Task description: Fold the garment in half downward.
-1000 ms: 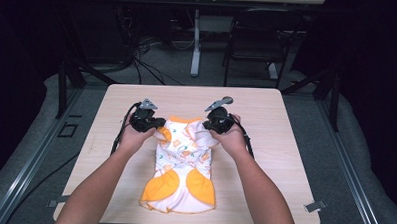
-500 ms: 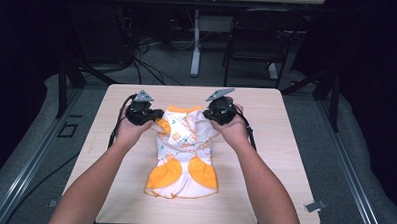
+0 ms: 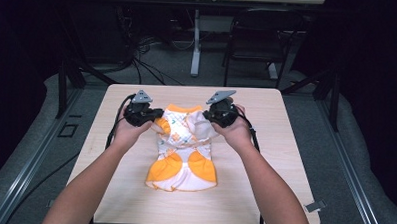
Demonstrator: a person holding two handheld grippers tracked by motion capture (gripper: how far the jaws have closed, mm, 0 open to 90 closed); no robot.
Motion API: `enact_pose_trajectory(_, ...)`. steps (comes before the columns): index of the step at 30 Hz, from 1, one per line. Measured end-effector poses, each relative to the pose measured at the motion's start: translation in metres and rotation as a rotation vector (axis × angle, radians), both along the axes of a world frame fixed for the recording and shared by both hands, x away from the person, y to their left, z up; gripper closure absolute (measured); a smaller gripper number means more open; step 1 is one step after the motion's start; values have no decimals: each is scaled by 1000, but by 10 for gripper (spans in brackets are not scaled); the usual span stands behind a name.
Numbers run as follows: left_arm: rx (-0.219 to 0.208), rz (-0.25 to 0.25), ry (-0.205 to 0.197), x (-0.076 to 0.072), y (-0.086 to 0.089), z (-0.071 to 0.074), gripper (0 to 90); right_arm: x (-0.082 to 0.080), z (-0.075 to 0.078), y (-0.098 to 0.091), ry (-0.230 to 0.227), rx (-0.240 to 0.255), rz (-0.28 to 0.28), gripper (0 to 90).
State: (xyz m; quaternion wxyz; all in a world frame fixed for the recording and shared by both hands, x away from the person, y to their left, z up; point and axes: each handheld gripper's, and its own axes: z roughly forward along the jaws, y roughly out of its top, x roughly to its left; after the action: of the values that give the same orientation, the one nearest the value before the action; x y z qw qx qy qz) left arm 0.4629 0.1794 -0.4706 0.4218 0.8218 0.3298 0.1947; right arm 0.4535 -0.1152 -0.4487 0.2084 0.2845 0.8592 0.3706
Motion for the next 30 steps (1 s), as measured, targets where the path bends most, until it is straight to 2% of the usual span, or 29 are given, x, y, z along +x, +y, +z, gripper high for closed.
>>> enact_pose_trajectory(4, 3, -19, 4, -6, 0, -5, 855, -6, -5, 0, 1, -24, 15, 875)
enact_pose_trajectory(11, 15, -46, 0, -18, 0, -10, 855, -15, -13, -3, 8, -31, 38, 875)
enact_pose_trajectory(19, 14, -58, 14, -30, 2, -19, 855, -25, -23, -3, 16, -37, 55, 875)
enact_pose_trajectory(22, 25, -64, 19, -34, 3, -24, 856, -28, -26, -2, 21, -63, 66, 875)
enact_pose_trajectory(25, 32, -66, 26, -37, 3, -28, 856, -31, -28, -2, 21, -63, 70, 875)
enact_pose_trajectory(30, 32, -72, 40, -41, 4, -36, 855, -36, -38, -2, 51, -76, 78, 875)
